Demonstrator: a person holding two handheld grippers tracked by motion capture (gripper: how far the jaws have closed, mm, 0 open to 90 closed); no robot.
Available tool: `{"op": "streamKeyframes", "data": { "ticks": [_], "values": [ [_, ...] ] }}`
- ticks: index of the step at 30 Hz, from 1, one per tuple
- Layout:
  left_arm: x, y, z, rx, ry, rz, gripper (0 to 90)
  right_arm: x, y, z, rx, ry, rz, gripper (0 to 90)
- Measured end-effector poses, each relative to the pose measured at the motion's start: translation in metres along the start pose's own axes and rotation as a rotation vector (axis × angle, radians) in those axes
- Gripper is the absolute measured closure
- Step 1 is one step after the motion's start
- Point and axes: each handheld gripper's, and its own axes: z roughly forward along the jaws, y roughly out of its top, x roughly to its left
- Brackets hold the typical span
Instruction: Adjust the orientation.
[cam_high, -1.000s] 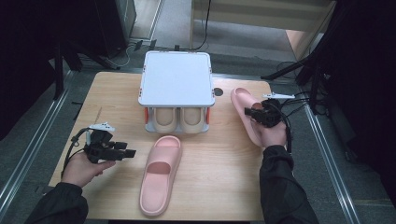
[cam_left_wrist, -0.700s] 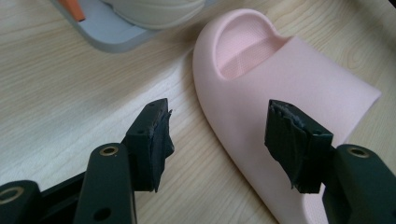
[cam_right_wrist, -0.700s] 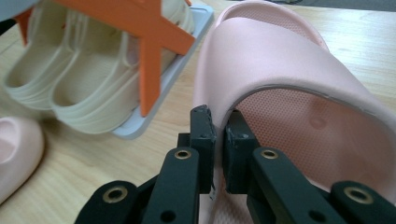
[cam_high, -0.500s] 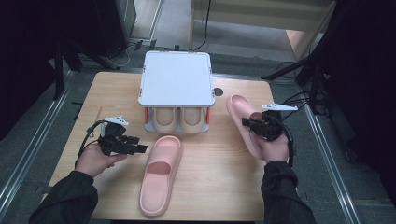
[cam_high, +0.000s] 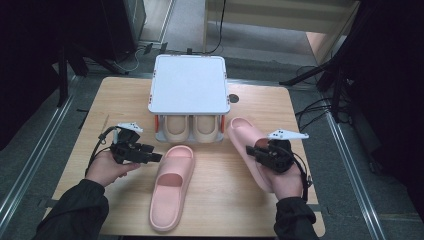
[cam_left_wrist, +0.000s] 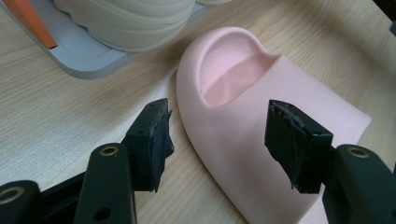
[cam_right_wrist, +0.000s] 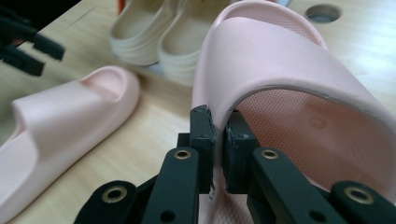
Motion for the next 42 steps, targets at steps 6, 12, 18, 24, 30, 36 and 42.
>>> {"op": "streamKeyframes", "data": {
  "ticks": [6,12,18,24,30,36,42],
  "values": [
    [-0.002,0.000,-0.002,-0.017,0.003,0.018,46.5,0.021,-0.016,0.005,0.043,0.039,-0.010,85.1],
    [-0.005,0.000,-0.001,0.003,-0.001,0.023,59.2,0.034,-0.028,0.018,0.107,0.055,-0.024,85.1],
    [-0.006,0.000,0.000,0.018,-0.005,0.028,71.1,0.049,-0.035,0.034,0.168,0.060,-0.076,85.1],
    [-0.008,-0.001,0.002,0.025,0.001,0.043,71.7,0.066,-0.042,0.050,0.212,0.057,-0.126,84.4],
    [-0.009,-0.001,0.003,0.030,0.003,0.055,70.9,0.080,-0.044,0.064,0.220,0.060,-0.153,83.0],
    [-0.010,-0.002,0.002,0.024,0.008,0.061,69.7,0.083,-0.044,0.073,0.217,0.093,-0.140,77.0],
    [-0.008,-0.006,-0.003,0.011,0.016,0.053,70.1,0.082,-0.038,0.052,0.175,0.129,-0.130,67.4]
  ]
}}
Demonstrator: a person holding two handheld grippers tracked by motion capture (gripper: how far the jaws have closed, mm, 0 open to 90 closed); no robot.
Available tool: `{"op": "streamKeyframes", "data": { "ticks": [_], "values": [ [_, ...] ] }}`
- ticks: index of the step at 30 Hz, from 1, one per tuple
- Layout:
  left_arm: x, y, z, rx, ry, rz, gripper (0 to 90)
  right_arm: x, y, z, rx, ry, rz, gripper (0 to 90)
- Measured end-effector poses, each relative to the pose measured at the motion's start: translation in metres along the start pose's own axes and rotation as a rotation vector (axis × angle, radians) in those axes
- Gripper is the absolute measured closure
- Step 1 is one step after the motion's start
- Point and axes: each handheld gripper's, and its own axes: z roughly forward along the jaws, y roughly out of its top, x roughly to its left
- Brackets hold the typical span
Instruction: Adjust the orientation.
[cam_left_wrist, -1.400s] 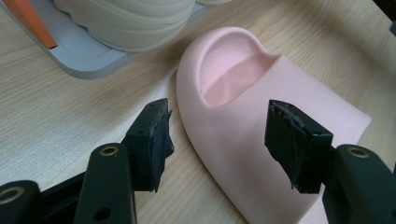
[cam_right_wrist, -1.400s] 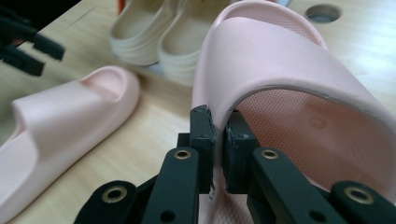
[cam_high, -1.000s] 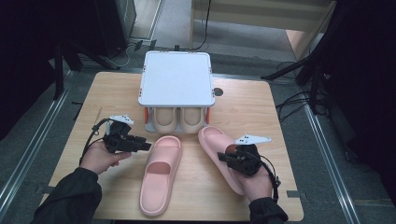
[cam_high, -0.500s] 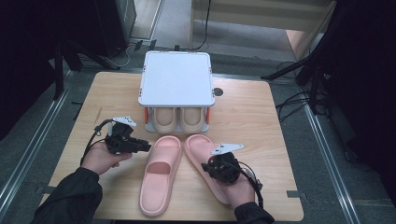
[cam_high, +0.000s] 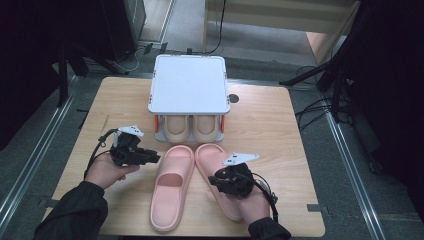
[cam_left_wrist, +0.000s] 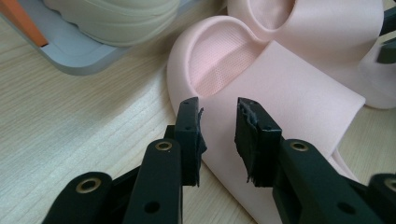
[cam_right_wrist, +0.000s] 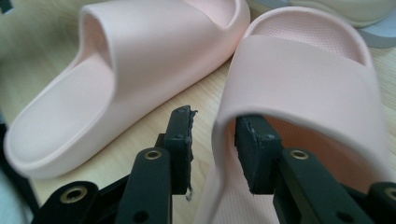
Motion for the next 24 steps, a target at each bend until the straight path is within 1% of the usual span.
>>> {"op": "streamKeyframes", "data": {
  "ticks": [1,3,4,5,7,9,10,11,13,14,15,16,17,19,20,21,22,23,24],
  "values": [
    [0.000,-0.001,-0.001,-0.004,0.004,-0.005,70.3,-0.001,-0.001,-0.009,-0.012,0.007,0.004,67.4],
    [-0.001,-0.003,-0.003,-0.005,0.010,-0.007,70.4,-0.003,-0.003,-0.020,-0.040,0.023,0.018,67.7],
    [-0.001,-0.003,-0.003,-0.005,0.010,-0.007,70.5,-0.003,-0.003,-0.020,-0.040,0.023,0.018,67.7],
    [-0.001,-0.004,-0.003,-0.003,0.012,-0.002,70.5,-0.004,-0.004,-0.024,-0.051,0.032,0.026,68.5],
    [-0.002,-0.005,-0.004,0.000,0.019,-0.003,70.7,-0.006,-0.005,-0.033,-0.070,0.034,0.021,74.5],
    [-0.002,-0.007,-0.005,0.001,0.020,-0.005,71.0,-0.012,-0.005,-0.041,-0.084,0.024,0.012,82.3],
    [-0.003,-0.009,-0.006,0.002,0.024,-0.008,71.1,-0.015,-0.005,-0.043,-0.084,0.020,0.009,84.4],
    [-0.003,-0.010,-0.006,0.003,0.024,-0.007,71.3,-0.021,-0.005,-0.045,-0.078,0.014,0.011,88.3],
    [-0.001,-0.013,-0.005,0.009,0.009,-0.030,71.4,-0.029,-0.003,-0.045,-0.063,0.009,0.007,89.6],
    [0.000,-0.015,-0.004,0.011,0.010,-0.042,71.4,-0.034,-0.003,-0.045,-0.052,-0.002,0.000,89.8],
    [0.001,-0.017,-0.004,0.018,0.010,-0.043,71.6,-0.038,-0.002,-0.045,-0.048,-0.010,-0.007,89.8],
    [0.001,-0.018,-0.003,0.026,0.015,-0.048,71.8,-0.041,-0.002,-0.044,-0.044,-0.014,0.000,89.8],
    [0.002,-0.020,-0.003,0.028,0.016,-0.052,71.9,-0.047,-0.001,-0.043,-0.043,-0.018,0.007,89.8],
    [0.002,-0.021,-0.002,0.028,0.010,-0.061,72.0,-0.055,-0.001,-0.041,-0.026,-0.017,0.022,89.7],
    [0.001,-0.022,-0.001,0.033,0.012,-0.056,72.0,-0.058,-0.002,-0.039,-0.009,-0.017,0.030,89.7],
    [-0.001,-0.023,0.002,0.041,0.009,-0.054,72.0,-0.062,-0.002,-0.036,0.012,-0.018,0.030,89.2],
    [-0.002,-0.023,0.004,0.053,0.013,-0.044,71.9,-0.064,-0.003,-0.032,0.033,-0.020,0.029,87.8],
    [-0.003,-0.024,0.006,0.060,0.015,-0.044,71.9,-0.066,-0.003,-0.029,0.046,-0.015,0.032,87.2],
    [-0.003,-0.024,0.008,0.068,0.017,-0.042,71.8,-0.067,-0.002,-0.028,0.040,-0.009,0.034,87.0]
  ]
}}
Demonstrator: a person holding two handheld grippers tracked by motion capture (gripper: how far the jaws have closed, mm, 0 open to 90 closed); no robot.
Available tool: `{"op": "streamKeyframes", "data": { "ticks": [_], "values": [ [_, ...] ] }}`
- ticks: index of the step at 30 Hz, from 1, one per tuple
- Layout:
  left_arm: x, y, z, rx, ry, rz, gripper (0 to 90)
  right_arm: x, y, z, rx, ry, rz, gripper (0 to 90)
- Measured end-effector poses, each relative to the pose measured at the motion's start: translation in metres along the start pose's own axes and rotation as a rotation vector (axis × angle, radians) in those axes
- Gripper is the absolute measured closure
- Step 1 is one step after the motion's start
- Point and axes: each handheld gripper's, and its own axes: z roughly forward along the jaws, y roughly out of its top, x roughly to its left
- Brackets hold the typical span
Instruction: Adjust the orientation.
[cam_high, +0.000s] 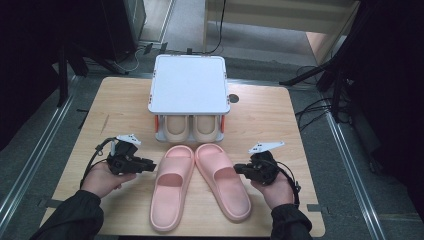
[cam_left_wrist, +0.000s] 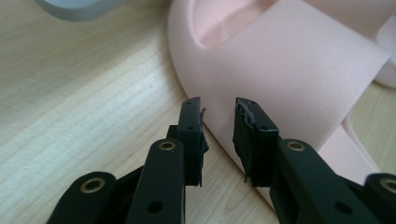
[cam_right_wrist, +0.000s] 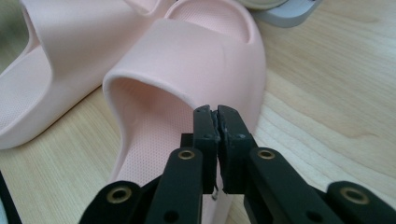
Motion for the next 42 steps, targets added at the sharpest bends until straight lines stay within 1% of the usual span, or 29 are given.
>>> {"op": "streamKeyframes", "data": {
  "ticks": [2,3,4,5,6,8,10,12,13,18,21,23,27,29,31,33,37,40,42],
  "values": [
    [-0.002,0.000,0.005,0.023,-0.004,0.004,71.8,0.000,0.002,0.000,-0.002,0.001,-0.005,86.4],
    [-0.003,0.000,0.008,0.037,-0.004,0.013,71.8,0.000,0.002,0.000,-0.006,-0.002,-0.005,86.4],
    [-0.004,0.000,0.009,0.042,-0.001,0.022,71.8,-0.001,0.002,-0.002,-0.025,-0.007,-0.006,86.5],
    [-0.005,0.001,0.010,0.038,-0.001,0.021,72.3,-0.002,0.003,-0.004,-0.044,-0.006,-0.002,86.5],
    [-0.004,0.001,0.010,0.041,-0.002,0.021,72.4,-0.003,0.003,-0.005,-0.048,-0.007,0.006,86.5],
    [-0.004,0.001,0.010,0.039,-0.005,0.015,72.5,-0.006,0.002,-0.003,-0.035,-0.018,0.018,86.5],
    [-0.005,0.000,0.010,0.039,-0.006,0.017,73.1,-0.008,0.001,0.002,-0.003,-0.019,0.028,86.8],
    [-0.006,0.001,0.010,0.041,-0.012,0.017,73.2,-0.005,0.002,0.006,-0.001,-0.030,0.020,87.6],
    [-0.007,0.000,0.011,0.043,-0.018,0.020,73.1,-0.005,0.002,0.006,-0.001,-0.028,0.017,87.5],
    [-0.017,0.004,0.017,0.057,-0.037,0.059,72.3,0.001,0.003,0.016,0.028,-0.019,0.001,87.2],
    [-0.022,0.006,0.020,0.058,-0.048,0.068,72.1,0.003,0.004,0.019,0.025,-0.015,-0.006,87.1],
    [-0.024,0.007,0.021,0.064,-0.055,0.078,71.8,0.003,0.004,0.020,0.023,-0.009,0.000,87.2],
    [-0.022,0.007,0.021,0.063,-0.059,0.066,69.5,-0.001,0.004,0.022,0.010,0.006,0.017,86.8],
    [-0.021,0.007,0.020,0.054,-0.054,0.066,67.5,-0.003,0.004,0.023,0.008,0.008,0.028,84.2],
    [-0.019,0.008,0.016,0.032,-0.061,0.063,65.6,-0.005,0.005,0.021,-0.014,0.012,0.043,83.1],
    [-0.019,0.009,0.011,0.007,-0.062,0.054,64.4,-0.004,0.007,0.018,-0.052,0.016,0.045,81.2],
    [-0.017,0.009,0.003,-0.032,-0.068,0.032,59.1,0.003,0.008,0.009,-0.101,0.028,0.048,76.6],
    [-0.017,0.011,-0.002,-0.049,-0.068,0.021,52.8,0.009,0.008,0.003,-0.150,0.077,0.048,70.6],
    [-0.015,0.013,-0.004,-0.045,-0.061,0.021,49.5,0.014,0.008,0.002,-0.168,0.112,0.045,65.8]
  ]
}}
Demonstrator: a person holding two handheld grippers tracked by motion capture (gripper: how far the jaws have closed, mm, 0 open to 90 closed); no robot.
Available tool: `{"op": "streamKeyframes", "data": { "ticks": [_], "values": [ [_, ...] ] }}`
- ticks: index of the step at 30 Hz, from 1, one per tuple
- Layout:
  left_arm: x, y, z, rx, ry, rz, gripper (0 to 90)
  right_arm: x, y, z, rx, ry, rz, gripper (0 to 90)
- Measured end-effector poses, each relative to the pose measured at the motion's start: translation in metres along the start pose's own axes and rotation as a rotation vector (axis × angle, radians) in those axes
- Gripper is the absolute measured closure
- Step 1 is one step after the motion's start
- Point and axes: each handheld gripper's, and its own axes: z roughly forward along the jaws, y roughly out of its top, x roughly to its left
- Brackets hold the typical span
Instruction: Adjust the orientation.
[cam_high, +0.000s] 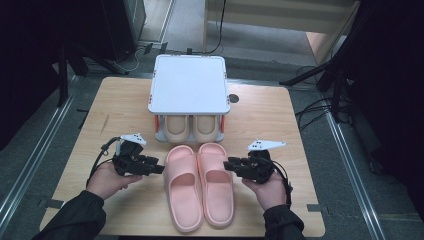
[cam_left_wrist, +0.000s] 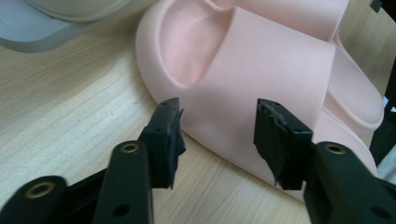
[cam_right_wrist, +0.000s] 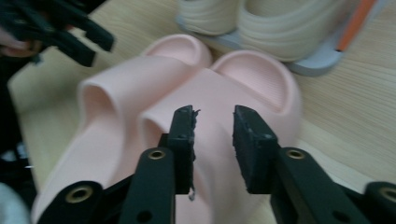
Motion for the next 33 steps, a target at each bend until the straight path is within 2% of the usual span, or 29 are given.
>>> {"op": "streamKeyframes", "data": {
  "ticks": [2,6,10,16,21,27,33],
  "values": [
    [0.002,0.002,-0.001,-0.006,0.003,-0.008,47.9,0.006,-0.001,0.001,0.003,0.009,-0.012,62.3],
    [0.007,0.005,-0.005,-0.023,0.011,-0.016,46.0,0.018,-0.004,0.004,0.020,0.002,-0.033,64.4],
    [0.013,0.008,-0.008,-0.028,0.019,-0.013,45.0,0.028,-0.010,0.007,0.015,-0.010,-0.035,62.7],
    [0.023,0.014,-0.012,-0.049,0.019,-0.037,44.3,0.040,-0.018,0.015,0.000,-0.035,-0.034,58.4],
    [0.029,0.019,-0.012,-0.051,0.017,-0.041,44.2,0.047,-0.023,0.018,-0.029,-0.058,-0.029,60.0],
    [0.034,0.024,-0.011,-0.049,0.014,-0.053,44.1,0.052,-0.028,0.023,-0.048,-0.070,-0.007,56.0],
    [0.033,0.027,-0.009,-0.051,0.013,-0.047,44.1,0.060,-0.033,0.030,-0.037,-0.093,-0.021,52.2]
  ]
}}
